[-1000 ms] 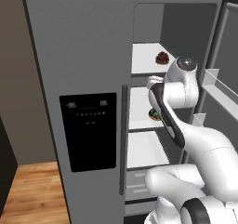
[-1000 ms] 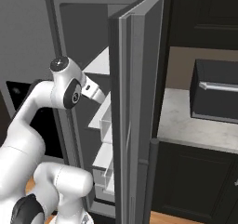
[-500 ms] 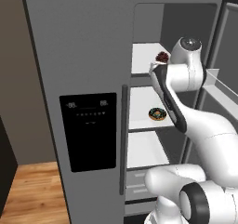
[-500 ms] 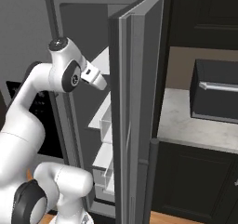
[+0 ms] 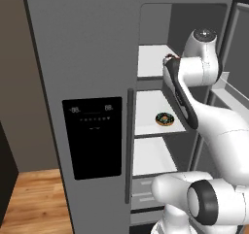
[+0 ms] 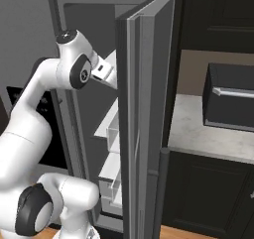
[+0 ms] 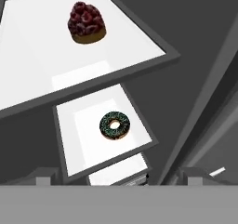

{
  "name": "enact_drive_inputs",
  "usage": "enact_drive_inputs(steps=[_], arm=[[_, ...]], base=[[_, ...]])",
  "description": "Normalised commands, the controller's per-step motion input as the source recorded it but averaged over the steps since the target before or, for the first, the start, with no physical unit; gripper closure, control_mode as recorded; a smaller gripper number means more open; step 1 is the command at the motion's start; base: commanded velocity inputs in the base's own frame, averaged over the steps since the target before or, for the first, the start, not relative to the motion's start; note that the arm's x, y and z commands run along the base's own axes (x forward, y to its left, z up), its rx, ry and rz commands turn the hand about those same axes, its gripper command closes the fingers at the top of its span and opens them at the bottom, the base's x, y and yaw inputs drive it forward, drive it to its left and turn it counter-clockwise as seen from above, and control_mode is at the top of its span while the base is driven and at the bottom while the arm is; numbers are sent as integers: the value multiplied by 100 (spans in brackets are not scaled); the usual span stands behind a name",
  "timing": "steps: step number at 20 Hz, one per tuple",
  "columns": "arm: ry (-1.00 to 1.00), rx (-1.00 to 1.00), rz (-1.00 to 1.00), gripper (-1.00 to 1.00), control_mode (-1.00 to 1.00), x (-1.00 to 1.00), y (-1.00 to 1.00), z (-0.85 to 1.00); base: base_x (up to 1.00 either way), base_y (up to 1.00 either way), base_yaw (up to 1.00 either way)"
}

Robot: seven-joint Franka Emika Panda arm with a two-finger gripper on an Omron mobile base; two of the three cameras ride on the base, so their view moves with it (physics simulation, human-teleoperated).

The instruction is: Take the cake and donut from the fridge and place them on the empty tray on the dining counter.

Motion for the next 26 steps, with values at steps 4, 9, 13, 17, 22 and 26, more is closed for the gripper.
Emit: enact_drive_inputs(steps=[4, 9, 13, 17, 22, 26], arm=[[-10, 0, 0, -100, -100, 18, -20, 0], [-8, 0, 1, -100, -100, 37, 0, 1], [0, -3, 0, -100, -100, 24, 0, 7], [0, -6, 0, -100, -100, 17, 0, 4], [0, -7, 0, -100, -100, 17, -1, 0], [0, -4, 0, -100, -100, 23, -12, 0]], base=[[0, 0, 0], [0, 0, 0], [0, 0, 0], [0, 0, 0], [0, 0, 0], [0, 0, 0]])
